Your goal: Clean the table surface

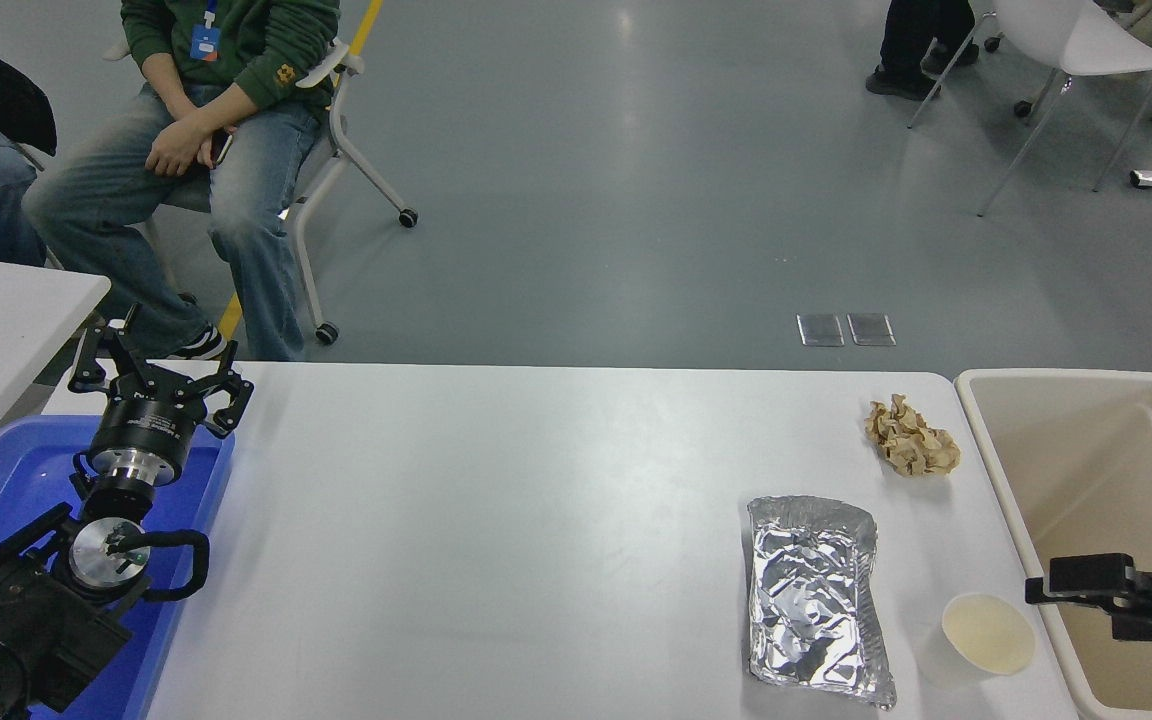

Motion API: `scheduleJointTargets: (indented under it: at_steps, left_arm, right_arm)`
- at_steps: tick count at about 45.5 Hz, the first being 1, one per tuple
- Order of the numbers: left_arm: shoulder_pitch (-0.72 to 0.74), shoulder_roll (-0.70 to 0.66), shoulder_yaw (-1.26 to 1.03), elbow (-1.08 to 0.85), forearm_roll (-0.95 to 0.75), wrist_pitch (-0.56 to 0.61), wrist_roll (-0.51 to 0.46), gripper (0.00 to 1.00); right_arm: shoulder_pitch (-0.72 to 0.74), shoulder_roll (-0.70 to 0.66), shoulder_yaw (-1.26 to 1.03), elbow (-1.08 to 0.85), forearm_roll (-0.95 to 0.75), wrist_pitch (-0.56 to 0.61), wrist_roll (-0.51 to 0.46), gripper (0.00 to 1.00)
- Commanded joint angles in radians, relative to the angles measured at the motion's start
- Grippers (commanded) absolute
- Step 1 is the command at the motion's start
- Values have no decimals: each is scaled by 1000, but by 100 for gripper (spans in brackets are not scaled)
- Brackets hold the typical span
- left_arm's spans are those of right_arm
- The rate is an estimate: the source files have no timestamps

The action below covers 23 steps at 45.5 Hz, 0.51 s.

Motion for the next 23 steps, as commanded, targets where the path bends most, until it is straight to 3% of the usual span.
scheduleJointTargets:
  at_steps: [1,7,23]
  left_arm:
    - [0,1,0,0,0,0,0,100]
    - [0,0,0,0,0,0,0,100]
    - [0,0,0,0,0,0,0,100]
  right_arm:
    - [-29,70,-2,-1,-78,-107,5,100]
    - [-52,70,-1,-1,-158,-107,9,100]
    - [-93,64,-10,-10,-167,-106,8,100]
